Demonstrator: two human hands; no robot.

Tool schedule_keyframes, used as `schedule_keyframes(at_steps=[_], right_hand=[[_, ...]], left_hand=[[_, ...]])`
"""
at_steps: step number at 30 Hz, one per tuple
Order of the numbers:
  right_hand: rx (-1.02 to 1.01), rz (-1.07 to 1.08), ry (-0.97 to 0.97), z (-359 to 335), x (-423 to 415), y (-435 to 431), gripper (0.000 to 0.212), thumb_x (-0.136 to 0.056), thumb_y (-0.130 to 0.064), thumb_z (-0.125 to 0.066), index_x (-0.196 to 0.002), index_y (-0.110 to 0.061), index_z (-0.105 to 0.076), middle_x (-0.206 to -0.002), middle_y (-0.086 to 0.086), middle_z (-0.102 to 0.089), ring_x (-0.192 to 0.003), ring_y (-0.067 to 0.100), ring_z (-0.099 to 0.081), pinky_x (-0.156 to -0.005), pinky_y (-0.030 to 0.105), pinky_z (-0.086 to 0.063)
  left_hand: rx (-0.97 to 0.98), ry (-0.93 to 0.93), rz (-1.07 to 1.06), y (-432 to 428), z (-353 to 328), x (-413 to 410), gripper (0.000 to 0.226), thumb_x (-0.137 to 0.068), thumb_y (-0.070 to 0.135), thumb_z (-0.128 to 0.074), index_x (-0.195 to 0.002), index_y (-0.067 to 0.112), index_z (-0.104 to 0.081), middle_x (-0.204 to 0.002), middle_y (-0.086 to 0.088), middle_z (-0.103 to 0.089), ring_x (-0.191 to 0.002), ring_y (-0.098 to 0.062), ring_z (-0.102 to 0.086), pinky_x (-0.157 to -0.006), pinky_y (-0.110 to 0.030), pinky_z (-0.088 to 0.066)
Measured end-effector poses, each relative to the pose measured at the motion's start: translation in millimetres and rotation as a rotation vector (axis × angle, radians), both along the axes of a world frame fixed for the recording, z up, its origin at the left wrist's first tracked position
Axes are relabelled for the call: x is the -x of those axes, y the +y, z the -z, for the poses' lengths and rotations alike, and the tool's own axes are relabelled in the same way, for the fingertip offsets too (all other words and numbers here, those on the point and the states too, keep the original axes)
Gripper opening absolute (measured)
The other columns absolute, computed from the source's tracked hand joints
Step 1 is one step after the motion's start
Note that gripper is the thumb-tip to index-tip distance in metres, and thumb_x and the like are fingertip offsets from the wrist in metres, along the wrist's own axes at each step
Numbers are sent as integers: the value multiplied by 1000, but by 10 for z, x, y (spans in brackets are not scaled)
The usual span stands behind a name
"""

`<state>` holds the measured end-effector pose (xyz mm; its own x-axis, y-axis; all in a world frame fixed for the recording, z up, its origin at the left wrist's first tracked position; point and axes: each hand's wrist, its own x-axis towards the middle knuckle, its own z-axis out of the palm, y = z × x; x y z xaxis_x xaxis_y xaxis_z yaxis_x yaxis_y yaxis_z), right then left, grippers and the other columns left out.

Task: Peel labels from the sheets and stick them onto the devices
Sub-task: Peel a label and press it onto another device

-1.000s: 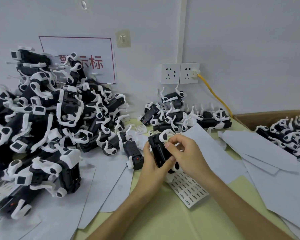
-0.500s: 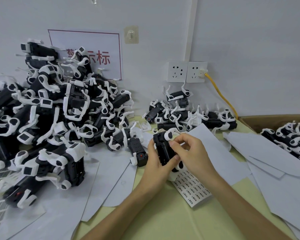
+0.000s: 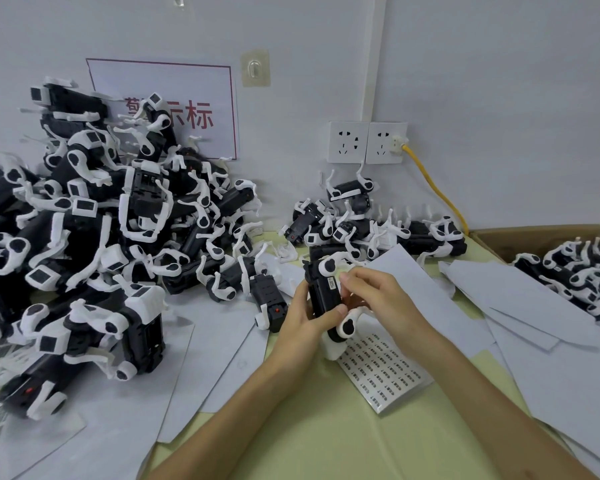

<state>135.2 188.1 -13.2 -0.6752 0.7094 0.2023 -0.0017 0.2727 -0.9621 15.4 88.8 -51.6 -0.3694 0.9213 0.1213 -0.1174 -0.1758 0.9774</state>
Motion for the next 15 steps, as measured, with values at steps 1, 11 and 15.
schedule_keyframes(at_steps=[1,11,15], right_hand=[[-12,-11,1,15,9,-5,37,-101,-28,-62,-79,1,-58,-75,6,-58,-73,18,-56,-74,31,-46],[-7,-98,85,60,23,-21,44,-88,-30,-66,-78,7,-44,-70,9,-42,-59,15,-40,-53,22,-35],[13,-116,110,57,3,-26,29,-88,-26,-64,-69,-11,-49,-63,2,-39,-57,14,-35,-52,23,-31]], left_hand=[[-4,0,11,3,8,4,65,-80,21,-73,-142,25,-54,-123,-2,-75,-120,-20,-69,-108,-42,-51],[-6,-58,114,20,3,30,53,-79,11,-62,-131,17,-61,-114,-25,-70,-106,-44,-67,-105,-66,-46],[-22,-65,140,28,22,42,54,-78,12,-62,-132,19,-61,-109,-19,-72,-103,-35,-67,-103,-64,-47]])
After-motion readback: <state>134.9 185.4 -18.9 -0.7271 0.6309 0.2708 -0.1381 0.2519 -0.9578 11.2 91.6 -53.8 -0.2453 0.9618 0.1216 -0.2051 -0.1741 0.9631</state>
